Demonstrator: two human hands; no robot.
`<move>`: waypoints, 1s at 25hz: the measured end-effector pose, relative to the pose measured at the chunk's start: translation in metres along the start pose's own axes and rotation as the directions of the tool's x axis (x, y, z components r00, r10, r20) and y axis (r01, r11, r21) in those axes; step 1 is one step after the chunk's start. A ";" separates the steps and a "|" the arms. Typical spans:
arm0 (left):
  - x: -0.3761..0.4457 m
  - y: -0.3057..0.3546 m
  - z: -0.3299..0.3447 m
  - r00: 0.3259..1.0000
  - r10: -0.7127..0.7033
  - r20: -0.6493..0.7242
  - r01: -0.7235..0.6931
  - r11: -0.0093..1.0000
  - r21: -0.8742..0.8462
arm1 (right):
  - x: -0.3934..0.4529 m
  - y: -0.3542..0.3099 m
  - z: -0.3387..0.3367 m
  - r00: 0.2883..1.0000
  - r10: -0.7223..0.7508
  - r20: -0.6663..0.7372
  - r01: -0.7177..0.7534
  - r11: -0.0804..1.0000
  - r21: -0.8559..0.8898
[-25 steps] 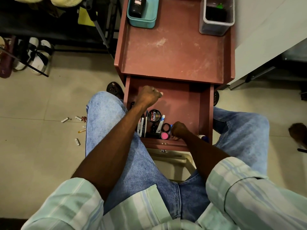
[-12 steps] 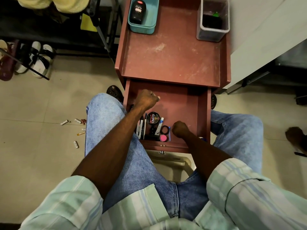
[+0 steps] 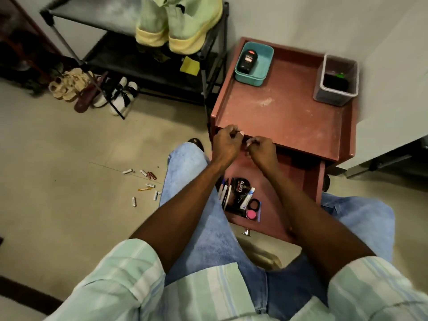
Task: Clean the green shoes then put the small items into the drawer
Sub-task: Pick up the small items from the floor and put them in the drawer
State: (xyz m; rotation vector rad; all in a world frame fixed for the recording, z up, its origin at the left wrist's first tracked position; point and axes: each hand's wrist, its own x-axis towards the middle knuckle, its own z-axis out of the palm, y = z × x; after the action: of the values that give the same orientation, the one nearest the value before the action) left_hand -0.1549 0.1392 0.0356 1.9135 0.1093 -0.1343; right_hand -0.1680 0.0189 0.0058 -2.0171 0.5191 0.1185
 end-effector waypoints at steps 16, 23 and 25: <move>0.019 -0.193 -0.287 0.636 -0.533 -0.558 0.428 0.845 -0.320 | 0.031 -0.165 0.214 0.810 -0.197 0.553 0.363 0.908 -0.208; 0.024 -0.340 -0.267 0.562 -0.711 -0.423 0.735 0.664 -0.139 | 0.096 -0.100 0.310 0.766 0.007 0.643 0.268 0.905 -0.329; 0.027 -0.371 -0.250 0.543 -0.746 -0.385 0.791 0.608 -0.063 | 0.112 -0.076 0.334 0.752 0.065 0.656 0.234 0.904 -0.358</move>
State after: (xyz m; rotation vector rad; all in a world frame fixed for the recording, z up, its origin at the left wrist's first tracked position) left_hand -0.1712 0.5006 -0.2294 1.8539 1.2647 -0.3735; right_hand 0.0094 0.3024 -0.1277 -2.2252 -0.0754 0.9264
